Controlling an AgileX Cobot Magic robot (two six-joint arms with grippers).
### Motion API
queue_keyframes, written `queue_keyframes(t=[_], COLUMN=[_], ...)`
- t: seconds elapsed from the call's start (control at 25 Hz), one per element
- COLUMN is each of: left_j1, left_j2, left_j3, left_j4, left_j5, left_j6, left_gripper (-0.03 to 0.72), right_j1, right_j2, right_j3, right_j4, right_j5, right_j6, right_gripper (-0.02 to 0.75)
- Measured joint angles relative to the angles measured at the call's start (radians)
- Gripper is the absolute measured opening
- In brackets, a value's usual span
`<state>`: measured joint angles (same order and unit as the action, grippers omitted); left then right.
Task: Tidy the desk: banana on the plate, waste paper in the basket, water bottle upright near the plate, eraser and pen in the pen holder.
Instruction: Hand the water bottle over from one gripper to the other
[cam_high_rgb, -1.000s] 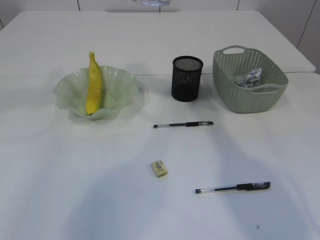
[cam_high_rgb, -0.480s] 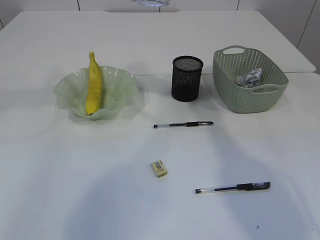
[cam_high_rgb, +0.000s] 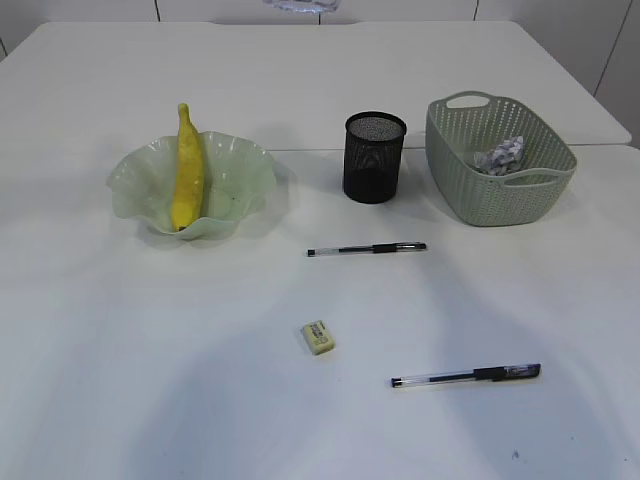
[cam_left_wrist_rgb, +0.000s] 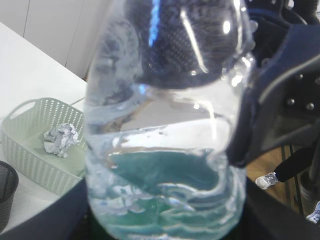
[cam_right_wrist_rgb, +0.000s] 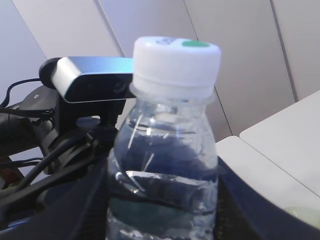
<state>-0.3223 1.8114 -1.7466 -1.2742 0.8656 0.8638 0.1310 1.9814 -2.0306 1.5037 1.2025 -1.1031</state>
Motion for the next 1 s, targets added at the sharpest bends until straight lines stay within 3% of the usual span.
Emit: queue_keyframes(t=[1.0], left_j1=[0.000], left_j2=[0.000], left_j3=[0.000], left_j4=[0.000], left_j5=[-0.002], left_j6=[0.000], left_gripper=[0.413], right_j1=[0.000], right_j2=[0.000], right_j3=[0.000], right_j4=[0.000], right_j5=[-0.001], right_j6=[0.000], right_gripper=[0.382])
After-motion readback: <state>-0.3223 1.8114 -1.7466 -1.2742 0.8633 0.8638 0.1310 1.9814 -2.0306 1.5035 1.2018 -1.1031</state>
